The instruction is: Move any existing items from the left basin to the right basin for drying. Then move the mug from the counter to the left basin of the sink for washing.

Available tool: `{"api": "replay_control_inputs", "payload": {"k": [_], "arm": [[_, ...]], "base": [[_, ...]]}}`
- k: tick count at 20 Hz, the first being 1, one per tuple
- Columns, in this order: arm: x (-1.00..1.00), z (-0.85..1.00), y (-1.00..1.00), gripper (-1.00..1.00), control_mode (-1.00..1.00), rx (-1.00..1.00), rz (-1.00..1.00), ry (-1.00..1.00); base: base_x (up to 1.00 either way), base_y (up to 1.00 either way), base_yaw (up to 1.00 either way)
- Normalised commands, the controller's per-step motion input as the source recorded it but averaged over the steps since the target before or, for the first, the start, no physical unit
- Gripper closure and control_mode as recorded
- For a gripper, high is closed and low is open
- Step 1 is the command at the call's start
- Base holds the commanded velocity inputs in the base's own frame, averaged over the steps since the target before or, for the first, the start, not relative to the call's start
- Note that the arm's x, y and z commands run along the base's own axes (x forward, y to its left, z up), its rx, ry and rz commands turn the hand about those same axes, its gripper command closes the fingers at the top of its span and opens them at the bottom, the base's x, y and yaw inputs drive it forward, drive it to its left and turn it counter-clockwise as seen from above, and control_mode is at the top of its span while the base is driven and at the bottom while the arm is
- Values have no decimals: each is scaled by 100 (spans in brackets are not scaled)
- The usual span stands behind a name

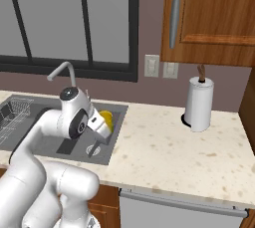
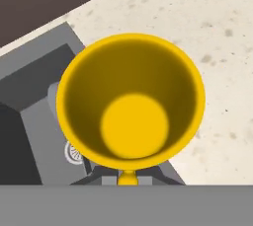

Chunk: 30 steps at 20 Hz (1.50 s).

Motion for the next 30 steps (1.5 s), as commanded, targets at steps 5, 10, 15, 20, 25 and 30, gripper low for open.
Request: {"api": "replay_control_inputs", "payload": {"k": [5, 10, 15, 20, 25, 30], "arm": [[10, 0, 68, 100, -100, 0, 15, 0], [17, 0, 67, 100, -100, 0, 17, 0], [22, 0, 67, 100, -100, 0, 18, 1], [21, 0, 67, 100, -100, 0, 18, 2], [21, 0, 67, 100, -100, 0, 18, 2], [23, -1, 66, 100, -100, 0, 18, 1]], "base": [[0, 0, 0], [0, 0, 0], [0, 0, 0], [0, 0, 0], [0, 0, 0], [0, 0, 0]]}}
